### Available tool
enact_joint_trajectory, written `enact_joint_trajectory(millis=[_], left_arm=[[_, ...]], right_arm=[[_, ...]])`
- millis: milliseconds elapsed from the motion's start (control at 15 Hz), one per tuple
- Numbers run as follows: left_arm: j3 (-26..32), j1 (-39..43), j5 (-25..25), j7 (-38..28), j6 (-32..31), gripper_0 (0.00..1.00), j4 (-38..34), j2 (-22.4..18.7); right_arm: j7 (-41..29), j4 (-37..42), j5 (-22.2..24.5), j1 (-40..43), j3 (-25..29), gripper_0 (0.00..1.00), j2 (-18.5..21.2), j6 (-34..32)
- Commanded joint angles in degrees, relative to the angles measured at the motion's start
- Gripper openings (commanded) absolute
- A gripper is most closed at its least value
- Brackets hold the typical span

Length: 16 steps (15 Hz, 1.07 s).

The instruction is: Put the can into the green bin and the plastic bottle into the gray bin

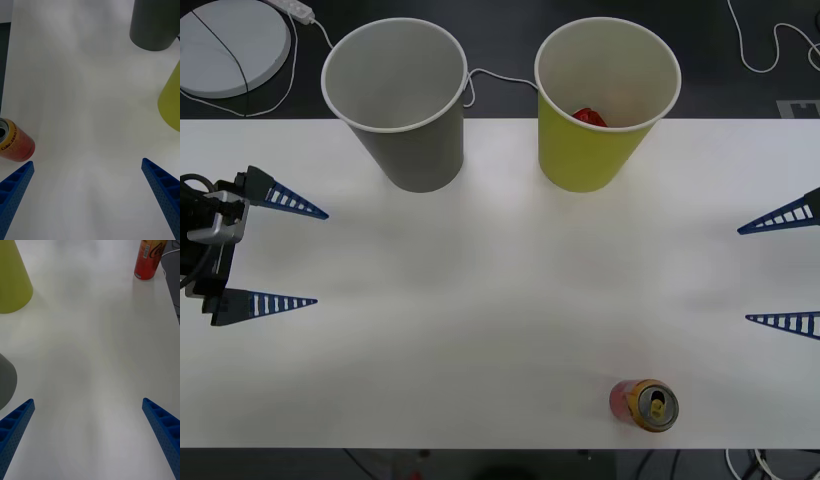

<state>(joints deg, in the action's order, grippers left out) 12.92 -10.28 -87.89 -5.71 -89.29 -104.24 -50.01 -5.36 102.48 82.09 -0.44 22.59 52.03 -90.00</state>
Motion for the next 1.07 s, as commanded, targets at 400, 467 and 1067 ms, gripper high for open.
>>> enact_joint_trajectory(millis=[400, 467, 1067], left_arm=[[0.0, 0.0, 0.0, 0.0, 0.0, 1.00, 0.0, 0.0], [0.0, 0.0, 0.0, 0.0, 0.0, 1.00, 0.0, 0.0], [0.0, 0.0, 0.0, 0.0, 0.0, 1.00, 0.0, 0.0]], right_arm=[[0.3, -0.4, -1.4, -0.1, -0.2, 1.00, 0.4, 0.0], [0.7, -0.9, -1.5, -0.1, -0.2, 1.00, 0.4, 0.0], [21.1, -16.1, -3.9, 0.0, -1.1, 1.00, 0.4, 0.0]])
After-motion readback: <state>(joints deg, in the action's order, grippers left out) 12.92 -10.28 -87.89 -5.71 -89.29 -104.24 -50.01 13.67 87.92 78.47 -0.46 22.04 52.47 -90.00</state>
